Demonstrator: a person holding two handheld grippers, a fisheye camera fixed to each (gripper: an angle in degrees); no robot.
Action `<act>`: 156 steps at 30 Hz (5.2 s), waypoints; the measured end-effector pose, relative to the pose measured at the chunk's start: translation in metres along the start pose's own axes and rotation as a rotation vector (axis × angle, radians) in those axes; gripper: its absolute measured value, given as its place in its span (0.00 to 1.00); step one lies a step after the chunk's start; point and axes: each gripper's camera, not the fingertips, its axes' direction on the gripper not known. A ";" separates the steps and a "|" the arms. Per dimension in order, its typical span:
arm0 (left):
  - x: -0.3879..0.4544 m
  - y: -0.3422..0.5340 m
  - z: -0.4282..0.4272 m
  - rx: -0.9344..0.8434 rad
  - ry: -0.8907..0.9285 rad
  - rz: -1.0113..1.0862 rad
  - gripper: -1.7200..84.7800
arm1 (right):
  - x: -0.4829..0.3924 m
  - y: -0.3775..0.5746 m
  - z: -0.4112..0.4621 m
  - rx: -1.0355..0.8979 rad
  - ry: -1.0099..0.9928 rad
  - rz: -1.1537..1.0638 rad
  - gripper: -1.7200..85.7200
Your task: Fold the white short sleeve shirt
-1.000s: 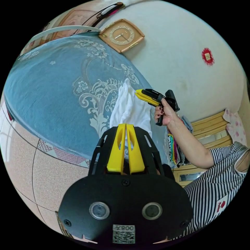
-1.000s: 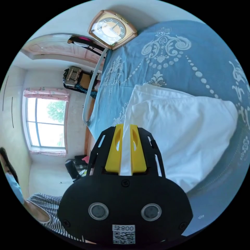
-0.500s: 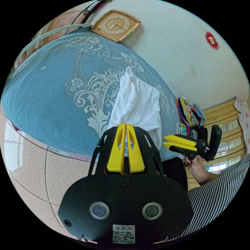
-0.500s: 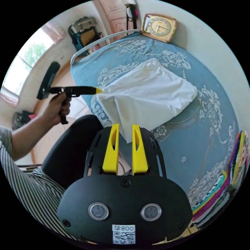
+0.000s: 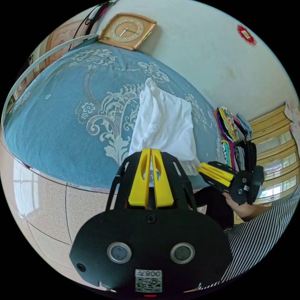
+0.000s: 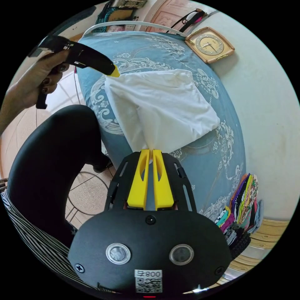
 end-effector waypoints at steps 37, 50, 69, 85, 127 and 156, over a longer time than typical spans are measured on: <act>0.053 0.088 0.030 -0.022 -0.016 -0.074 0.02 | 0.006 0.159 -0.005 -0.088 -0.112 -0.038 0.02; 0.083 0.100 0.084 -0.055 -0.060 0.012 0.02 | 0.113 0.187 0.128 0.038 -0.560 0.232 0.02; 0.159 0.199 0.081 -0.192 0.219 0.105 0.04 | 0.185 0.374 0.332 0.014 -0.997 0.591 0.04; 0.074 0.245 0.145 -0.318 0.584 -0.294 0.05 | 0.186 0.471 0.515 0.082 -1.470 0.884 0.11; -0.213 0.295 0.076 0.161 0.919 -0.803 0.16 | 0.176 0.519 0.615 0.337 -1.752 0.808 0.04; 0.053 0.298 0.235 0.202 0.996 -0.271 0.05 | 0.295 0.862 0.588 0.632 -1.659 0.751 0.04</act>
